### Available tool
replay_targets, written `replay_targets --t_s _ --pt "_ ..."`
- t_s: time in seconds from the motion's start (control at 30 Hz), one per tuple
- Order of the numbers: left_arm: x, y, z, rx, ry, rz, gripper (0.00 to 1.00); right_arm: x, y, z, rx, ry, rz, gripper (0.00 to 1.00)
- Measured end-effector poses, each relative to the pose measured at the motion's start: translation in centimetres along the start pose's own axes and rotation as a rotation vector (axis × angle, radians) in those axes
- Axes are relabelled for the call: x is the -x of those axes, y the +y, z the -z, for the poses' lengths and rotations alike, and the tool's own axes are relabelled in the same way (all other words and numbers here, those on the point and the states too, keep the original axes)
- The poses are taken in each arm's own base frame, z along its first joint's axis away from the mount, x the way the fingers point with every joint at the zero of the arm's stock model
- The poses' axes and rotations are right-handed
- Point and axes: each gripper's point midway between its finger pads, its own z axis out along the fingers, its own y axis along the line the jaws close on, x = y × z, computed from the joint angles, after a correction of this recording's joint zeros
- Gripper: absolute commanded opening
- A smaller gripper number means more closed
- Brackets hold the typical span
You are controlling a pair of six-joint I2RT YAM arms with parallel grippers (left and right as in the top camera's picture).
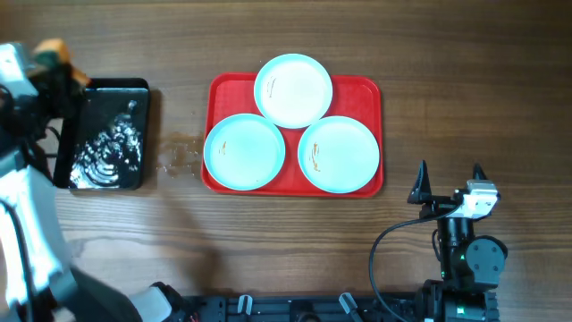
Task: Clean dirty plates on tray and stack at the side
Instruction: 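Raise the right gripper and swing it toward the red tray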
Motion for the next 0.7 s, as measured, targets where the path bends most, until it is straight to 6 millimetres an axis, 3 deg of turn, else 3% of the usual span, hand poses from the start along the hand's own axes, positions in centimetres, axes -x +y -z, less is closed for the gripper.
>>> replay_targets --t_s 0.03,0.1,0.17,0.27,0.33,0.4,0.47,0.53,0.63,0.7 --pt "0.5 0.0 0.6 0.030 0.000 0.003 0.04 0.0 0.2 0.0 0.012 -0.002 -0.010 1.00" --pt "-0.2 1.0 0.9 0.103 0.040 0.036 0.04 0.1 0.8 0.0 0.045 -0.003 -0.061 1.00" --pt "-3.2 3.0 0.2 0.172 0.131 0.103 0.04 0.3 1.6 0.1 0.092 -0.003 -0.164 1.00" --pt "-9.8 5.7 -2.4 0.195 0.304 0.227 0.04 0.4 2.9 0.3 0.173 0.021 -0.435 1.00" --pt "-13.7 6.1 -3.5 0.165 0.390 0.301 0.04 0.5 3.5 0.4 0.206 0.052 -0.661 1.00" --pt "-15.2 5.7 -4.0 0.122 0.412 0.332 0.04 0.5 3.9 0.5 0.221 0.086 -0.897 1.00" --pt "-13.9 5.0 -4.4 0.072 0.365 0.314 0.04 0.5 4.2 0.5 0.231 0.121 -1.106 1.00" --pt "-10.9 4.0 -4.3 0.017 0.274 0.264 0.04 0.7 4.7 0.7 0.259 0.151 -1.244 1.00" --pt "-5.3 2.0 -3.0 -0.029 0.125 0.179 0.04 2.3 5.7 1.1 0.344 0.150 -1.328 1.00" --pt "-2.2 0.7 -1.5 -0.037 0.047 0.128 0.04 4.3 6.2 1.6 0.430 0.100 -1.311 1.00"
